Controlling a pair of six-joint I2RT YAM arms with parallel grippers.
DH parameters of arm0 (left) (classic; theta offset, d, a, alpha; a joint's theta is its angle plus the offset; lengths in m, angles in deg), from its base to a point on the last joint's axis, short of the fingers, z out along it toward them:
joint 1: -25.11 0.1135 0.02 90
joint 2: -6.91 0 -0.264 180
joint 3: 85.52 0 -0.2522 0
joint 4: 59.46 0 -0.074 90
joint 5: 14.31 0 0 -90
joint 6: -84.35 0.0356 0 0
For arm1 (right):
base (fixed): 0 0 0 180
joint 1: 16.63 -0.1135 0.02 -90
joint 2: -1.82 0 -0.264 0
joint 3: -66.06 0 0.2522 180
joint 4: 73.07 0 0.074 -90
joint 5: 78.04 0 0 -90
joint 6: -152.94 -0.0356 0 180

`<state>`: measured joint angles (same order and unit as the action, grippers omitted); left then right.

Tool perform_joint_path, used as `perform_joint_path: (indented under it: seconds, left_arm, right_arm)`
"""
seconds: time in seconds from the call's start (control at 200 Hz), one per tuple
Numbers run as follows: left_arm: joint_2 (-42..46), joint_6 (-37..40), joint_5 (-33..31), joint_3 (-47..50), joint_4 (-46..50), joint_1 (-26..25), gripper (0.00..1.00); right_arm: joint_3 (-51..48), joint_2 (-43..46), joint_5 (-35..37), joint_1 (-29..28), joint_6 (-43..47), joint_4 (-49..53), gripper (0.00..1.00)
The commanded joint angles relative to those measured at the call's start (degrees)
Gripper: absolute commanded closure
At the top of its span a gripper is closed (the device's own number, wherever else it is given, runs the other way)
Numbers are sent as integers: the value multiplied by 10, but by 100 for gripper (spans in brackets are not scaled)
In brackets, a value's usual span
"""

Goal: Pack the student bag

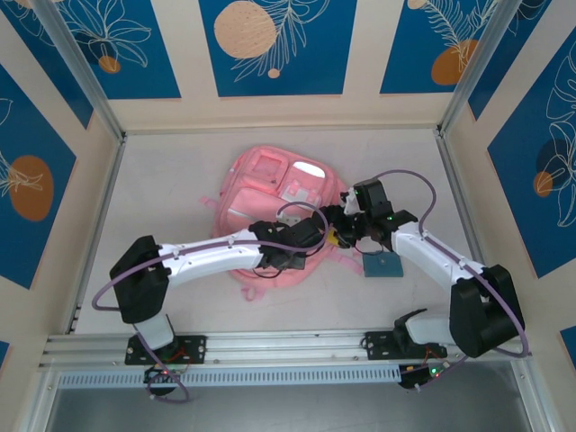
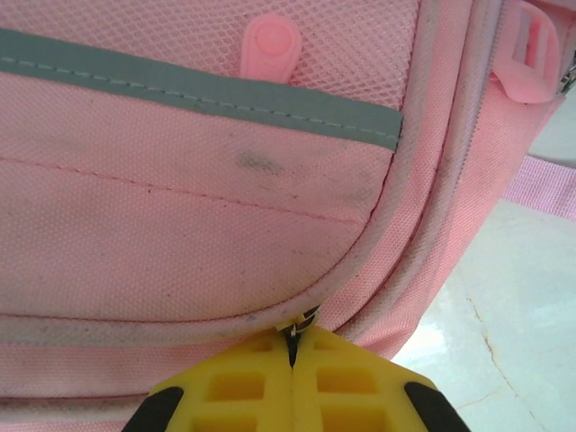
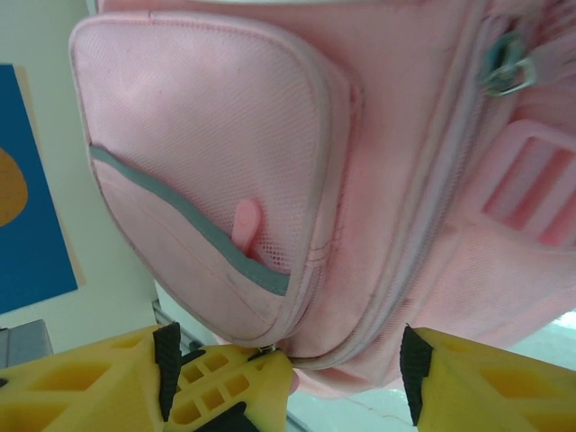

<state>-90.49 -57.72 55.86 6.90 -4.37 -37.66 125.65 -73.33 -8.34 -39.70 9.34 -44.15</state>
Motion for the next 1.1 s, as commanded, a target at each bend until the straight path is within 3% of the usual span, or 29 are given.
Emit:
perform_joint_path:
  seconds: [0.0,0.25,0.475,0.64,0.81,0.97,1.03,1.09]
  left_arm:
    - [27,29,-21,-5,-7,1,100]
    - [38,29,-20,10,-17,1,100]
    - [50,73,-41,10,11,7,100]
    - [78,126,-54,38,28,20,100]
    - [119,162,-55,93,36,51,100]
    - [161,191,-30,142,3,90,100]
    - [174,210,-12,152,-22,91,100]
    - [179,222,16,154,-49,91,100]
  right_arm:
    - [2,-23,-38,-14,-29,-32,36]
    - [25,-78,-23,-31,-53,-39,46]
    - [50,-107,-4,-33,-31,-19,80]
    - [61,-106,67,-26,-6,23,94]
    - [64,-99,113,-10,13,40,96]
    - [74,-100,106,6,30,42,95]
    - [74,-95,85,10,31,36,91]
    - [66,-80,76,11,28,28,78]
